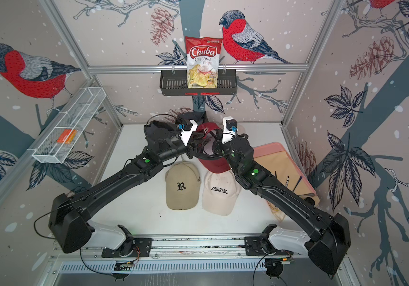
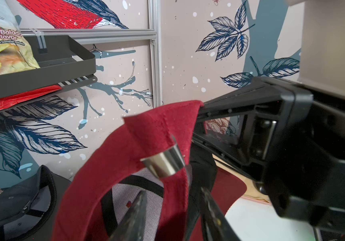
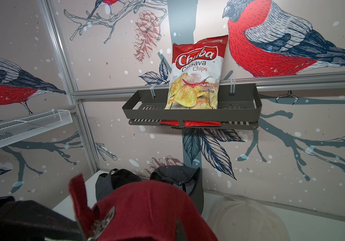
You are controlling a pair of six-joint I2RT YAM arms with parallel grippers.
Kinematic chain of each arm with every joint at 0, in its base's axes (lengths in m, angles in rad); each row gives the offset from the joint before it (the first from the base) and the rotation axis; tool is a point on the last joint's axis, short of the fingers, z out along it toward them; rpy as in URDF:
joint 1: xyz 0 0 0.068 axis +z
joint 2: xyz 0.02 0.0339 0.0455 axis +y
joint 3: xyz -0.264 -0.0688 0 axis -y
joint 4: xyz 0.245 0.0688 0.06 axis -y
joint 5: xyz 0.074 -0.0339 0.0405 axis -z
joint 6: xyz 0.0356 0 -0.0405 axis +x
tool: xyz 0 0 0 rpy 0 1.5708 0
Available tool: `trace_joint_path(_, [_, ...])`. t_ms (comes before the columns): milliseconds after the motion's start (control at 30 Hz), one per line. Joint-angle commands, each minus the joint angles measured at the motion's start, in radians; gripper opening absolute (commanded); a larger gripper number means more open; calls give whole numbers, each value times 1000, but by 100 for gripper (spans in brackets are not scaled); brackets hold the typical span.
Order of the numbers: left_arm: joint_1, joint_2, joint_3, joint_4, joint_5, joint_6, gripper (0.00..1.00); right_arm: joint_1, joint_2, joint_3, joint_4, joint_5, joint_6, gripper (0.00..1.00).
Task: Open the adjustable buckle of the baseball cap
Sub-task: Pull the adjustable strap on the baseball cap.
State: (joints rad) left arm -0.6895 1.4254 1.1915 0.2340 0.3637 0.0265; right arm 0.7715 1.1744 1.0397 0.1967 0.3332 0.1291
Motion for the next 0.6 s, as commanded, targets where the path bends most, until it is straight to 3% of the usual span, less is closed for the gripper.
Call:
trace_joint_path(0, [-4,6,12,29,-25,30,32,2,1,3,9,-11,9,0])
trace_joint_path(67, [-5,9,20,17,-36,38,15,2,1,1,9,-10,6,0])
trace_joint_path(167, [-5,2,27,8,-46,49,0,0,-4,-4,6,-4,-7,0])
trace_joint_path(333, [-8,-27,50,-47,-57,78,0,-1,-26,-32,13,3,-77,1])
trace_joint_path(567, [-46,-49,93,-168,-90,145,0,0,-79,-88,66,-51,-239,29])
